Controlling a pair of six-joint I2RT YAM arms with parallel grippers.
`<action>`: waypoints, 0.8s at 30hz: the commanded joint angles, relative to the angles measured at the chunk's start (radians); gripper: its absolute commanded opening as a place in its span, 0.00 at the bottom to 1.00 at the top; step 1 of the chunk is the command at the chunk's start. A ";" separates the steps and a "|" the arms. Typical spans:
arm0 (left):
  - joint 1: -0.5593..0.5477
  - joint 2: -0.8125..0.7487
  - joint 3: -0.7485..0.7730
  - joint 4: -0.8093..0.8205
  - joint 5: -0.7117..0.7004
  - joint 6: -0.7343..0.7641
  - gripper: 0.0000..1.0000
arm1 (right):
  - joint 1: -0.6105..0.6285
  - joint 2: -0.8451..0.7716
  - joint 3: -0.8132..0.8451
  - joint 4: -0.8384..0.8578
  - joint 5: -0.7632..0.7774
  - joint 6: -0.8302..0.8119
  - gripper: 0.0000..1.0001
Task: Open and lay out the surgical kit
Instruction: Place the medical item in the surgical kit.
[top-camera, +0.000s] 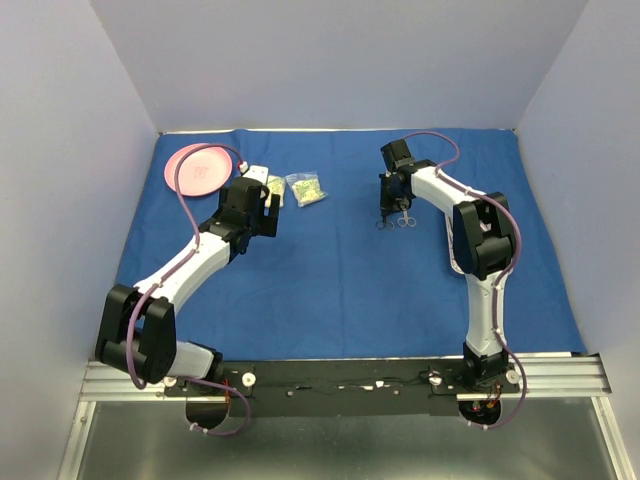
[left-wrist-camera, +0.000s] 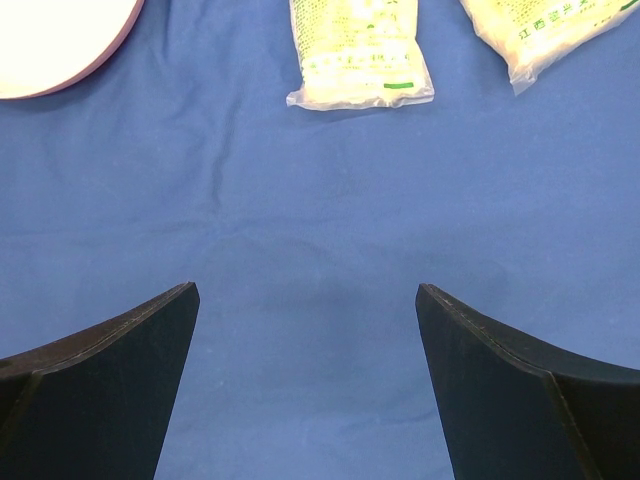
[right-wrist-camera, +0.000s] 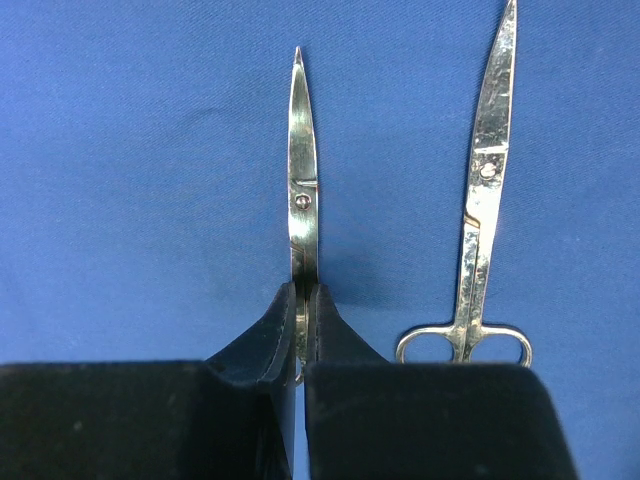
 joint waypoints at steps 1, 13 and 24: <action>-0.004 0.012 0.022 0.002 0.000 0.006 0.99 | 0.007 0.040 0.017 0.024 0.015 0.005 0.05; -0.004 0.021 0.025 -0.001 0.000 0.006 0.99 | 0.009 0.077 0.083 0.015 0.024 -0.046 0.06; -0.004 0.029 0.030 -0.006 0.003 0.007 0.99 | 0.015 0.065 0.036 0.001 0.020 -0.037 0.06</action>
